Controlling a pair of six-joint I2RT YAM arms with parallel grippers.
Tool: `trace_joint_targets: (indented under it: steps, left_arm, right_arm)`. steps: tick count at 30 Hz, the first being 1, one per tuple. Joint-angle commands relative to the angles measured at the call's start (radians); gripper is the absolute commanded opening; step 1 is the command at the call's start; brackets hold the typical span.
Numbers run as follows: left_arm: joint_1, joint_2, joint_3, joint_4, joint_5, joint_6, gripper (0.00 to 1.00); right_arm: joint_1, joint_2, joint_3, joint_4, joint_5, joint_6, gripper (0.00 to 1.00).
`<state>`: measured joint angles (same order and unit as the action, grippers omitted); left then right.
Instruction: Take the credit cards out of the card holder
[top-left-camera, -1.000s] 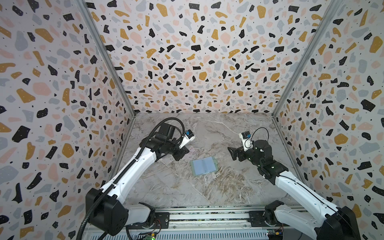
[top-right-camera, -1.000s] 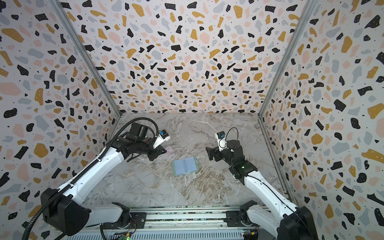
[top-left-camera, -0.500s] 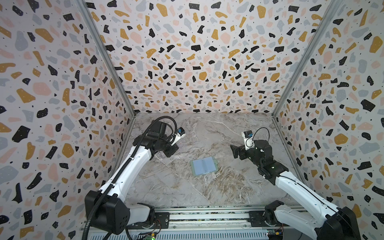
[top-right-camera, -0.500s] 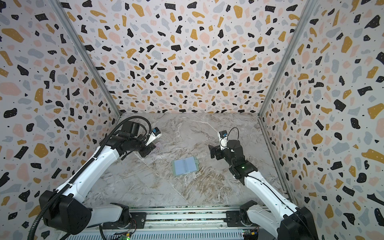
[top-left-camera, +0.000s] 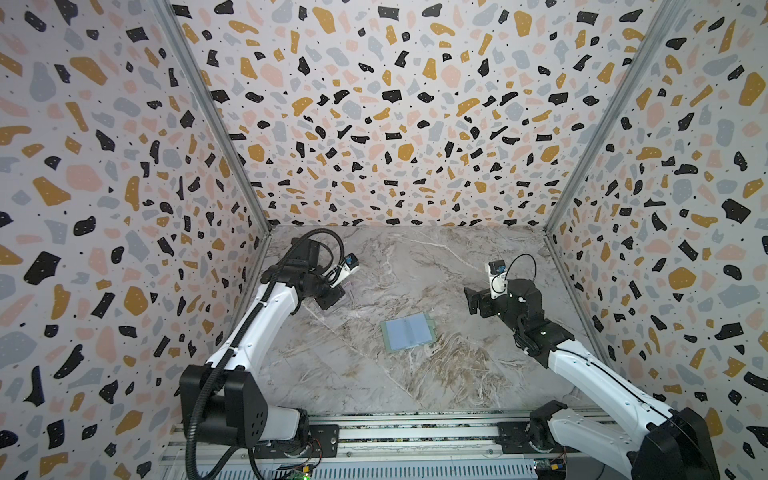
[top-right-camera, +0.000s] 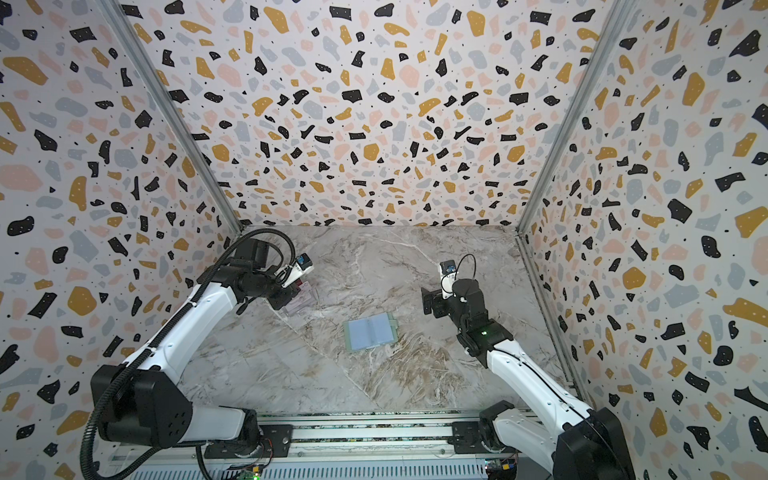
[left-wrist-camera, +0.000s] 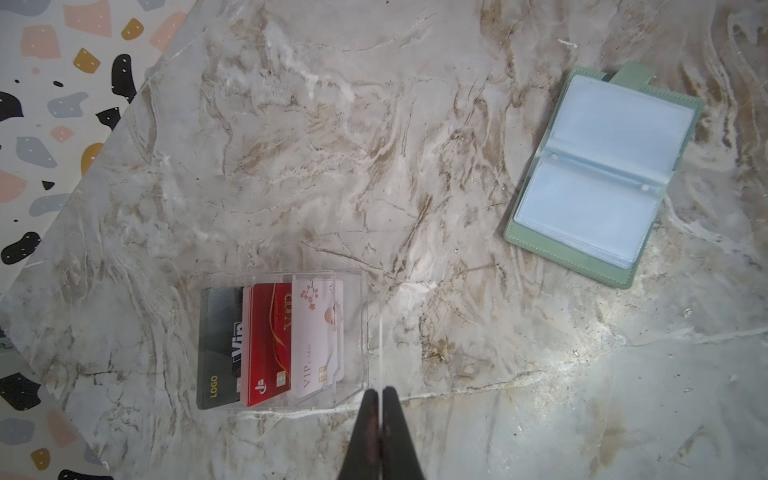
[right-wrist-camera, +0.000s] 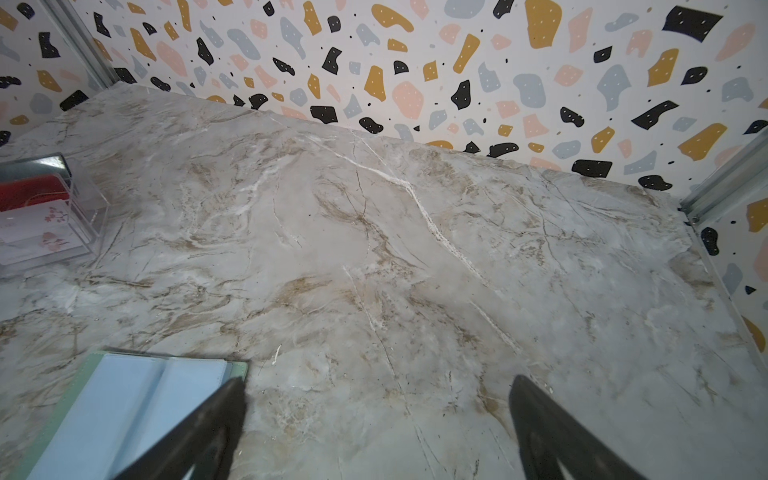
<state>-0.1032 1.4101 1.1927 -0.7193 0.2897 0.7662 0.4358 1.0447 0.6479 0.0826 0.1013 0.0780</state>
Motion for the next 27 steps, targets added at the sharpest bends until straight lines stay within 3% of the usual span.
trace_joint_targets:
  steps: [1,9,15,27]
  left_arm:
    - [0.025,0.024,0.01,0.049,0.011,0.084,0.0]
    - [0.081,0.093,0.016,0.127,0.047,0.16,0.0]
    - [0.119,0.126,0.022,0.202,0.066,0.152,0.0]
    - [0.143,0.286,0.136,0.058,0.114,0.243,0.0]
  right_arm:
    - [-0.004,-0.005,0.043,0.025,0.013,-0.017,0.99]
    - [-0.004,-0.013,0.032,0.024,0.01,-0.018,0.99]
    - [-0.004,-0.026,0.017,0.037,-0.007,-0.029,0.99]
    - [-0.003,-0.03,0.016,0.04,-0.015,-0.037,0.99]
